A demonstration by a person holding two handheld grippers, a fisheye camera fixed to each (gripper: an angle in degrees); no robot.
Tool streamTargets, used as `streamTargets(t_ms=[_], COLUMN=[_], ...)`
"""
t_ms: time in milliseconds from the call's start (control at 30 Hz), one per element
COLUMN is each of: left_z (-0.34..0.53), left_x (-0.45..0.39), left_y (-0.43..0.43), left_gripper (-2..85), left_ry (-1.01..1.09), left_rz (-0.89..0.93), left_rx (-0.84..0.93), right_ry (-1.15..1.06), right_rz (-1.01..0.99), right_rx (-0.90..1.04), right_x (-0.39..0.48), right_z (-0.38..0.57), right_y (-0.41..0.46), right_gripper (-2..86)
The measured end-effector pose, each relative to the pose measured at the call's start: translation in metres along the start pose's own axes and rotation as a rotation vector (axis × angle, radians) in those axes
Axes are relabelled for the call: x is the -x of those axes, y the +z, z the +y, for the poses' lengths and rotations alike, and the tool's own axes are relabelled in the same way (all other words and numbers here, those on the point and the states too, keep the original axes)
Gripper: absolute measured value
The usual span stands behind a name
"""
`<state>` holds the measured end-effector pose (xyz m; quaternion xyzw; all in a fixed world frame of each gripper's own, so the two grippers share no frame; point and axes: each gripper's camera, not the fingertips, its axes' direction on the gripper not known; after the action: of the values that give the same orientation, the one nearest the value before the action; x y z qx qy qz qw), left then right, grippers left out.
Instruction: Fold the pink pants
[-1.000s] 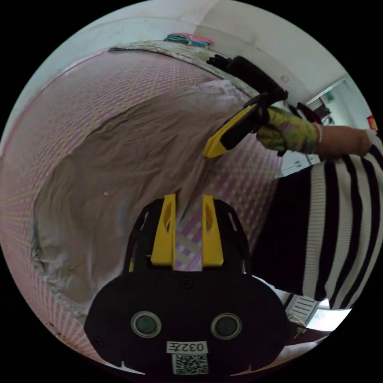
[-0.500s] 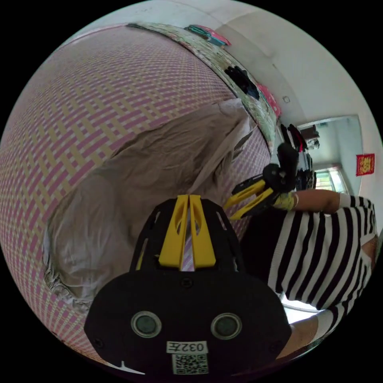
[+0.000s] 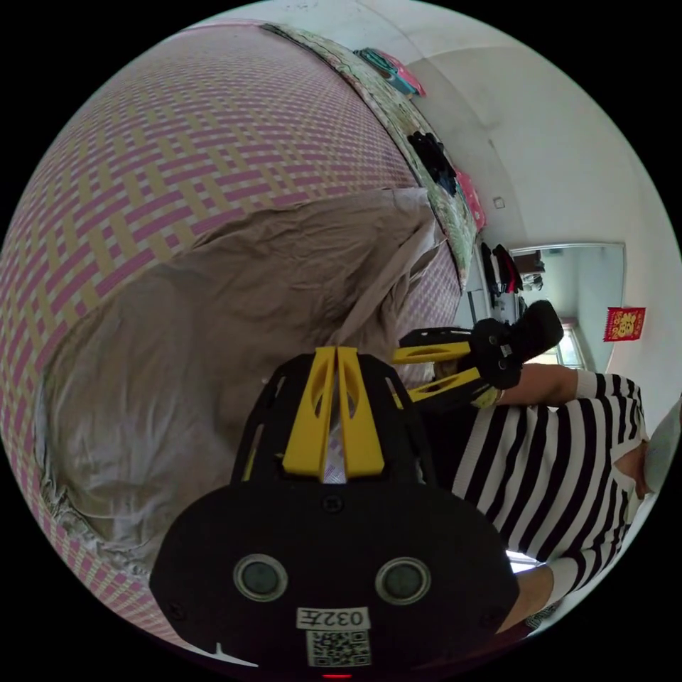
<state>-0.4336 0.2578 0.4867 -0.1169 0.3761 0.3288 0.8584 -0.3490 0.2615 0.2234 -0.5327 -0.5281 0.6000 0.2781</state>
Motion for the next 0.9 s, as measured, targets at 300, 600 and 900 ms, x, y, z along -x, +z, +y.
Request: streamTargets(t_ms=[300, 600, 900], left_z=[0.008, 0.039, 0.077], left_x=[0.032, 0.096, 0.145], left_y=[0.005, -0.002, 0.015], left_gripper=[-0.9, -0.9, -0.9], left_ry=[-0.018, -0.26, -0.331], left_rz=[0.021, -0.209, -0.304], left_rx=[-0.019, -0.172, -0.289], right_ry=[-0.058, 0.035, -0.081], right_rz=[0.053, -0.061, -0.304], right_rx=[0.03, 0.118, 0.442], right_x=[0.075, 0.144, 0.229], right_z=[-0.003, -0.005, 0.018], right_y=[-0.004, -0.054, -0.063], right_gripper=[8.0, 2.0, -0.8])
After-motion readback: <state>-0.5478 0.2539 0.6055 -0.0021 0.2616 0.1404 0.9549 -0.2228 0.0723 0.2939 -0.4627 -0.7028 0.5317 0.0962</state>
